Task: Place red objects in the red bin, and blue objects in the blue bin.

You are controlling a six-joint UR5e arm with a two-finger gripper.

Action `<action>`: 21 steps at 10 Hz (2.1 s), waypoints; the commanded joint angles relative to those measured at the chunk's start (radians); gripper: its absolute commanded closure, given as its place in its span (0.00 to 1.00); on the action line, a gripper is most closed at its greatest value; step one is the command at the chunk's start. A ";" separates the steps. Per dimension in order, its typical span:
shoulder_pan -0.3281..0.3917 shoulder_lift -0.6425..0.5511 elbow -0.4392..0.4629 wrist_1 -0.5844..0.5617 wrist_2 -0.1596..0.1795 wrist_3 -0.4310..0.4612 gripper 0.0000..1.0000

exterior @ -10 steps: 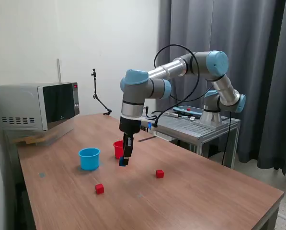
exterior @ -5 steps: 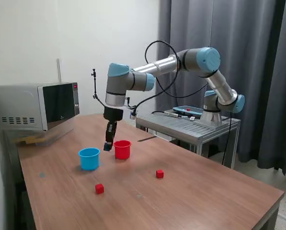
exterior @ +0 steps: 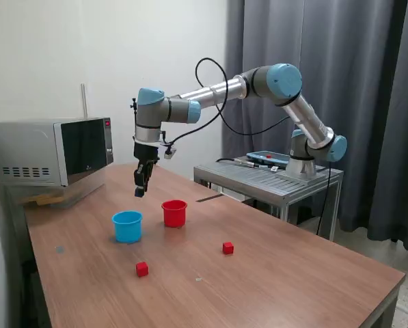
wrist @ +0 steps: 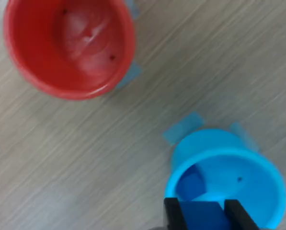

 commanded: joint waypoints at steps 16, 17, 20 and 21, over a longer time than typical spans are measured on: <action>0.048 0.126 -0.119 0.024 0.001 -0.031 1.00; 0.051 0.128 -0.121 0.024 0.001 -0.032 1.00; 0.051 0.128 -0.121 0.024 0.000 -0.041 1.00; 0.050 0.128 -0.122 0.023 0.000 -0.050 1.00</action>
